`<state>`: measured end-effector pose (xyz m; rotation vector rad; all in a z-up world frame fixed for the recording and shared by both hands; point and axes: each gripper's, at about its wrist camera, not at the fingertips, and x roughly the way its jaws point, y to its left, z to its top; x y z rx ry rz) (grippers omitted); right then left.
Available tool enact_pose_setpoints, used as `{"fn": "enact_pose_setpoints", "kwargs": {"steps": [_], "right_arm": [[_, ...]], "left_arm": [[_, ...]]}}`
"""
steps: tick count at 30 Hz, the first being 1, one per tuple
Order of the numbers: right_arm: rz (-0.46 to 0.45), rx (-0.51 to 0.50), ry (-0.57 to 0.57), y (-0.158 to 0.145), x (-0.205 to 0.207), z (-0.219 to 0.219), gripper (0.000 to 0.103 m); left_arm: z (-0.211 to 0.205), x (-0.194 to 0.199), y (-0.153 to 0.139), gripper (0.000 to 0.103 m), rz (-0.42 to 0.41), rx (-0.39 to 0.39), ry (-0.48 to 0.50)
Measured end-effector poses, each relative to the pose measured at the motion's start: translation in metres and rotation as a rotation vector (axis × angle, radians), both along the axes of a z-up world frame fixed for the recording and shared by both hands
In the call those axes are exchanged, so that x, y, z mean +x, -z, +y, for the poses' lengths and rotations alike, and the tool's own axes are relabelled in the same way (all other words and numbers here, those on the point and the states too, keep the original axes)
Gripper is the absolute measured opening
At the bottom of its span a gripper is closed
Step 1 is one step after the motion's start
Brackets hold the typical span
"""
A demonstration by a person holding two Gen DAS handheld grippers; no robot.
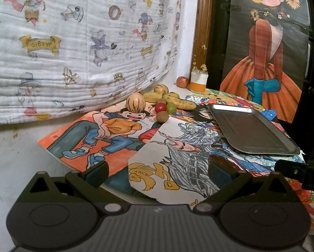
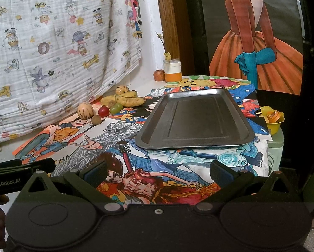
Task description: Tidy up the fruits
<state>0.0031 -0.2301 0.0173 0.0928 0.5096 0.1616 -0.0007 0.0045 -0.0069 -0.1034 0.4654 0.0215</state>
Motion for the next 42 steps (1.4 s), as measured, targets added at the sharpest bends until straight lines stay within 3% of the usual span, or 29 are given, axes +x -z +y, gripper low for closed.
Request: {"fn": "enact_pose_setpoints", "kwargs": {"steps": [22, 26, 33, 42], "right_arm": [[-0.007, 0.003, -0.046, -0.012, 0.012, -0.003, 0.103], [-0.010, 0.003, -0.107, -0.029, 0.032, -0.004, 0.103], [0.073, 0.000, -0.236, -0.062, 0.094, -0.005, 0.103], [0.079, -0.153, -0.379, -0.072, 0.162, 0.018, 0.103]], "left_arm": [[0.005, 0.007, -0.004, 0.103, 0.031, -0.013, -0.005], [0.013, 0.020, -0.013, 0.103, 0.050, -0.026, -0.023], [0.031, 0.053, -0.033, 0.103, 0.066, -0.023, -0.046], [0.057, 0.113, -0.049, 0.103, 0.108, -0.060, -0.056]]}}
